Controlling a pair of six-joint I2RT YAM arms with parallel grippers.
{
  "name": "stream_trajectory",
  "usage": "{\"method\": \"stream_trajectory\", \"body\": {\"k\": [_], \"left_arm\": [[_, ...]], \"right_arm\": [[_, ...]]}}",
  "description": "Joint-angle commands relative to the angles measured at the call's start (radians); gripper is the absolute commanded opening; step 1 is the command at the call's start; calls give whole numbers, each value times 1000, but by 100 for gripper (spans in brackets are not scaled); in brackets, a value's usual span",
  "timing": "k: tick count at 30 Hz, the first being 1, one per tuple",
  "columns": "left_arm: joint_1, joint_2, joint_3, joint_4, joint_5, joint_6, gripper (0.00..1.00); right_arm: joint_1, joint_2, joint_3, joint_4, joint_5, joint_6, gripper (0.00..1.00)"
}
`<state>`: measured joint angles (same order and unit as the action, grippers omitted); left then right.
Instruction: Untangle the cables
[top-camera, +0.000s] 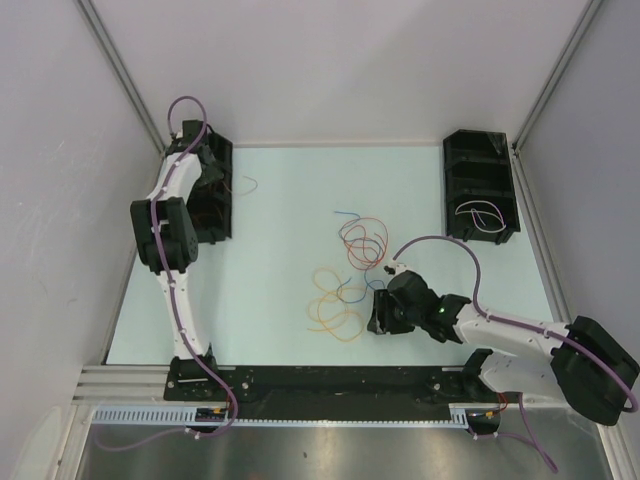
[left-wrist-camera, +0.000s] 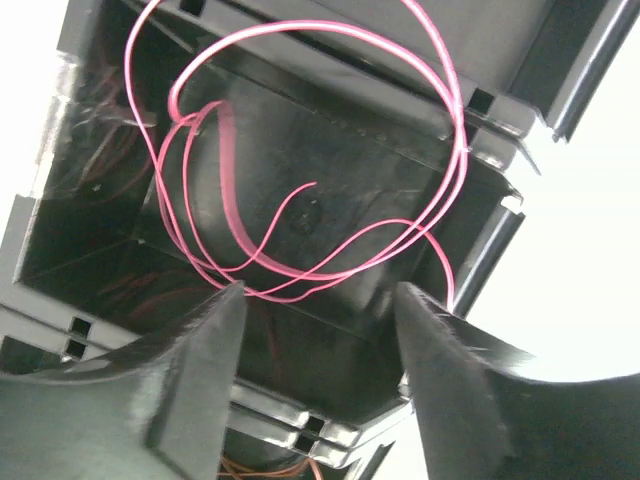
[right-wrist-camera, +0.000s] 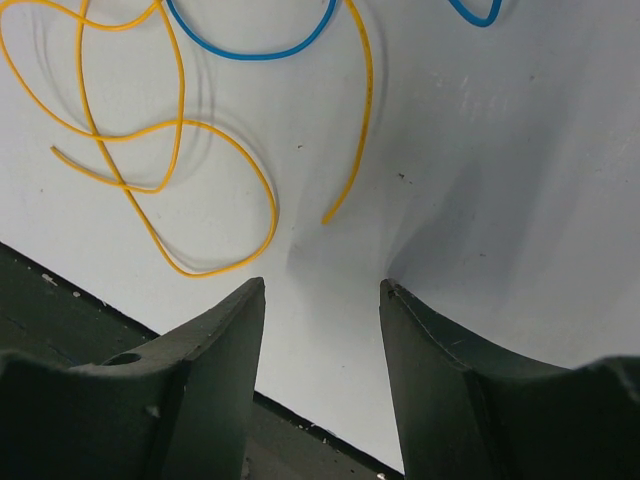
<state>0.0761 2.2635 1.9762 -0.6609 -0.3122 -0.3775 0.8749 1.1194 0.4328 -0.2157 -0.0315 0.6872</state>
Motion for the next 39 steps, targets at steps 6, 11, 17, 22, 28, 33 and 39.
{"method": "stream_trajectory", "body": {"k": [6, 11, 17, 22, 28, 33, 39], "left_arm": [[-10, -182, 67, -82, 1, 6, 91], [-96, -240, 26, -109, -76, 20, 98], [-199, -266, -135, -22, -111, 14, 93], [-216, -223, -197, 33, -47, -41, 90], [-217, -261, -379, 207, 30, -271, 84], [-211, -312, -600, 467, 76, -477, 84], [-214, -302, -705, 656, 101, -636, 79]], "right_arm": [[3, 3, -17, -4, -16, -21, 55], [4, 39, -16, 35, -27, -21, 56], [6, 88, -2, 62, -56, -15, 55], [4, 79, -2, 30, -36, -29, 55], [-1, 109, -2, 56, -47, -41, 55], [-2, 146, 0, 72, -61, -48, 55], [-10, 194, -2, 105, -87, -60, 55]]}}
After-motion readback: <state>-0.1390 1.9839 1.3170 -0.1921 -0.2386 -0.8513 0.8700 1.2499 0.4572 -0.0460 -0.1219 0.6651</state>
